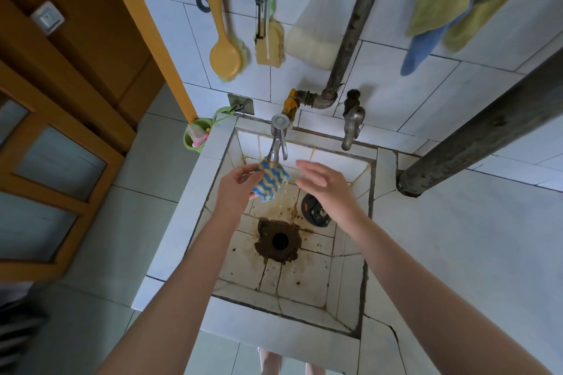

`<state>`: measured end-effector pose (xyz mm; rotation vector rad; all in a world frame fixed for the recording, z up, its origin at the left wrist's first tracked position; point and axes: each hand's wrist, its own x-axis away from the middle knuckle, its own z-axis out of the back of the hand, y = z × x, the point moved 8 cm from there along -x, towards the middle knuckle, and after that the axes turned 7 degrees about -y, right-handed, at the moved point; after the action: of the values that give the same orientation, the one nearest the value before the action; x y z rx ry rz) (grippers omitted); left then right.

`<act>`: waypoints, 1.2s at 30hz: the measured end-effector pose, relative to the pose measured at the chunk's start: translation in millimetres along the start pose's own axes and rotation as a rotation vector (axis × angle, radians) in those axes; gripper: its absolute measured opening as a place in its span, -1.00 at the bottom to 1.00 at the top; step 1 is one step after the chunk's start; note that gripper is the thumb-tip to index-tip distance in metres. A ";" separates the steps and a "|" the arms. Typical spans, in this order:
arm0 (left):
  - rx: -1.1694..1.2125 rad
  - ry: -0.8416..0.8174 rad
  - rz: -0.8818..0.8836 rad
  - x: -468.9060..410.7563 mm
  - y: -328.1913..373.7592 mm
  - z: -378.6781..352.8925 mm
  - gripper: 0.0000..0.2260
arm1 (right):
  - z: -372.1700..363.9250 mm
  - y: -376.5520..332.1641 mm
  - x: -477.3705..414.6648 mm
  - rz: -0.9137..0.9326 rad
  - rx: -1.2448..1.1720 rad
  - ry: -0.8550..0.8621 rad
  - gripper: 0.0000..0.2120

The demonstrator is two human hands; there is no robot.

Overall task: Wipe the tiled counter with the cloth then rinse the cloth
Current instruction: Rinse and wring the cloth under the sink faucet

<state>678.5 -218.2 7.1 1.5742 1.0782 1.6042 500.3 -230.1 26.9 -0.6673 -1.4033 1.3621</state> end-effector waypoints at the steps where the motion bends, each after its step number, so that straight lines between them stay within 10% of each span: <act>1: -0.007 -0.018 -0.004 -0.5 -0.3 -1.6 -0.85 | -0.4 14.4 -1.8 -0.041 0.043 0.000 -0.57; 36: 0.000 -0.012 -0.075 -20.2 -16.0 -4.2 -0.88 | -18.2 48.9 -43.2 -0.152 -0.399 0.180 -0.91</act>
<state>674.3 -229.1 -16.3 1.5235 1.1171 1.5435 518.3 -252.2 -34.5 -0.8987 -1.5584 0.8856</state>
